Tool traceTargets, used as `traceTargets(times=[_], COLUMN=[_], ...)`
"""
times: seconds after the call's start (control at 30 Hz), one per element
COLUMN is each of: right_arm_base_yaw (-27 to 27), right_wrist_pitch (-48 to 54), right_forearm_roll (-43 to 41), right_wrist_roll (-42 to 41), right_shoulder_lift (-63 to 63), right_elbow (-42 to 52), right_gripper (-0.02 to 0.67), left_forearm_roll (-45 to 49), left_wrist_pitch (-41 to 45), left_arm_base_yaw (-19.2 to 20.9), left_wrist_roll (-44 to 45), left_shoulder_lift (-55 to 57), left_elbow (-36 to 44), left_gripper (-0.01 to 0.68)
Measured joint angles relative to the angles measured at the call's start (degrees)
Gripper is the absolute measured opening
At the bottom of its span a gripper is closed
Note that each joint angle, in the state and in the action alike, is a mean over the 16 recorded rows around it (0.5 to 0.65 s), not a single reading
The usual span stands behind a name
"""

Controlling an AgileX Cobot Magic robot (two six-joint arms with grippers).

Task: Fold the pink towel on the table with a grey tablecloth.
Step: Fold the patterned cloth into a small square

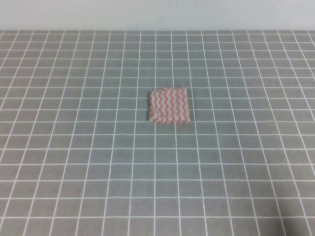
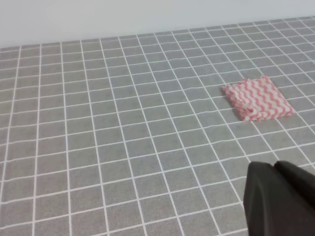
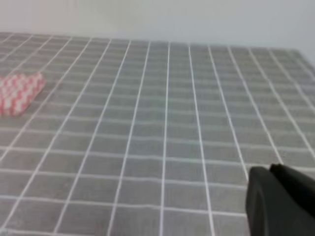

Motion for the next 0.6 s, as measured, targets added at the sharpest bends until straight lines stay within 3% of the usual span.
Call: traceTargets(times=[0.6], right_arm_base_yaw=[0.0], right_wrist_pitch=[3.0], right_forearm_roll=[3.7], right_wrist_roll=[1.2], right_shoulder_lift=[-3.7], right_elbow=[2.5], right_gripper=[-0.016], left_forearm_roll=[-0.3], left_wrist_pitch=[0.0], left_arm_base_yaw=[0.0], left_wrist_roll=[0.0], left_shoulder_lift=[0.1], left_elbow=[0.0], left_gripper=[-0.002])
